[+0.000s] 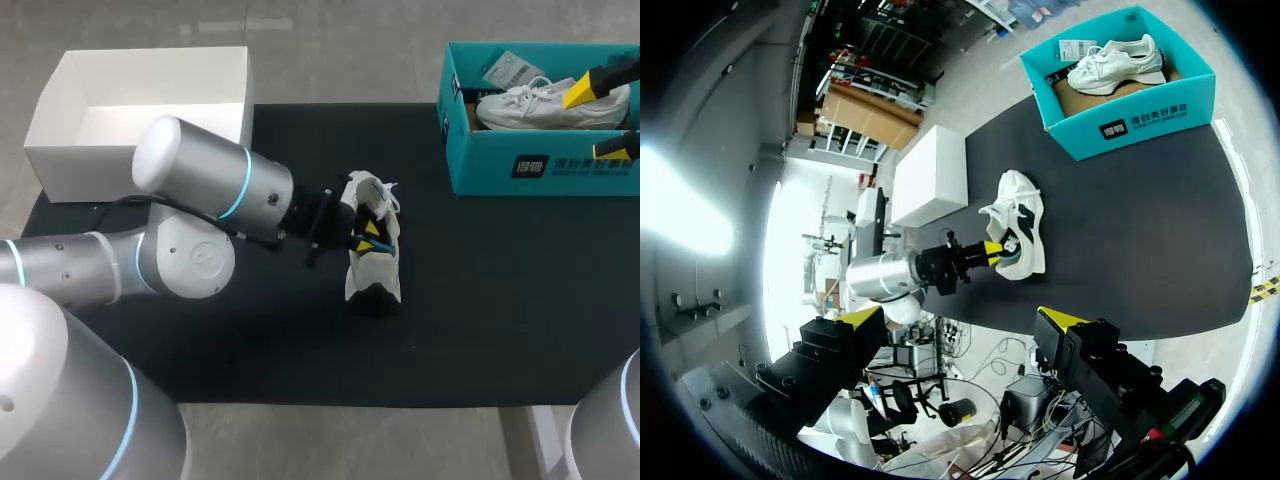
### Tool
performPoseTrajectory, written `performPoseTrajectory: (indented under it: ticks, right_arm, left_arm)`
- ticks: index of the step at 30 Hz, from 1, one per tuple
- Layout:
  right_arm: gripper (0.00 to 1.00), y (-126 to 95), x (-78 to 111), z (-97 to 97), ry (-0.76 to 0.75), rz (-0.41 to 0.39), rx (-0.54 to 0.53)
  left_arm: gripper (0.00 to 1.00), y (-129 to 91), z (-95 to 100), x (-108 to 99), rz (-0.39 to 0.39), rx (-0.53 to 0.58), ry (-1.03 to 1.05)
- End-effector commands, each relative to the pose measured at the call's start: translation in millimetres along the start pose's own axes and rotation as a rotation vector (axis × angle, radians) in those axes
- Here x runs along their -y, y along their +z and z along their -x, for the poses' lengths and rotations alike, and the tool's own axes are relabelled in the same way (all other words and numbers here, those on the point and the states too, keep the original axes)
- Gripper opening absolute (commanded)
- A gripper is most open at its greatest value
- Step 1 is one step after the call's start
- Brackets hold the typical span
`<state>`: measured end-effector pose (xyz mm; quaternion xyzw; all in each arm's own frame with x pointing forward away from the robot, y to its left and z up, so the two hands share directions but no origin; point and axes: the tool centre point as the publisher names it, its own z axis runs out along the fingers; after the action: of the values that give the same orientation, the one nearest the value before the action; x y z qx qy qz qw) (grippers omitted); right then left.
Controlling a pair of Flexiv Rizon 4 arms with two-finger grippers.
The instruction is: Take the shoe out of the shoebox, open the shoe tongue, remove and reinsert the insole, then place the shoe into the shoebox
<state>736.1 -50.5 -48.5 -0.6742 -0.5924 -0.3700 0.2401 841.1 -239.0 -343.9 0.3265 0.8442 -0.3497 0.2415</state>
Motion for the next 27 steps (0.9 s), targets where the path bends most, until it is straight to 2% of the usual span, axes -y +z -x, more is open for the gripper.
performPoseTrajectory:
  ticks: [1, 3, 11, 20, 21, 23, 24, 27]
  right_arm:
    - [1.0, 1.2, -1.3, 0.0, 0.001, -0.002, 0.002]
    - [1.0, 1.2, -1.3, 0.0, 0.001, -0.002, 0.002]
    - [1.0, 1.2, -1.3, 0.0, 0.001, -0.002, 0.002]
    - [1.0, 1.2, -1.3, 0.0, 0.001, -0.002, 0.002]
    - [1.0, 1.2, -1.3, 0.0, 0.001, -0.002, 0.002]
    - [1.0, 1.2, -1.3, 0.0, 0.001, -0.002, 0.002]
    - [1.0, 1.2, -1.3, 0.0, 0.001, -0.002, 0.002]
    - [1.0, 1.2, -1.3, 0.0, 0.001, -0.002, 0.002]
  left_arm:
    - [0.1, -5.2, 0.6, 0.7, 0.005, -0.011, 0.004]
    - [0.0, -3.7, -1.9, -1.4, 0.009, -0.019, -0.005]
    - [0.0, 13.9, -14.1, 0.9, 0.001, -0.067, -0.01]
    - [0.0, 27.4, -14.2, -7.1, 0.019, -0.097, -0.03]
    - [0.14, 25.7, -13.9, -5.2, 0.011, -0.099, -0.036]
    - [0.65, 19.5, -11.4, -1.1, 0.007, -0.1, -0.039]
    - [0.98, 15.6, -9.6, 0.8, 0.001, -0.097, -0.043]
    - [1.0, 3.2, -3.1, 4.9, -0.006, -0.091, -0.042]
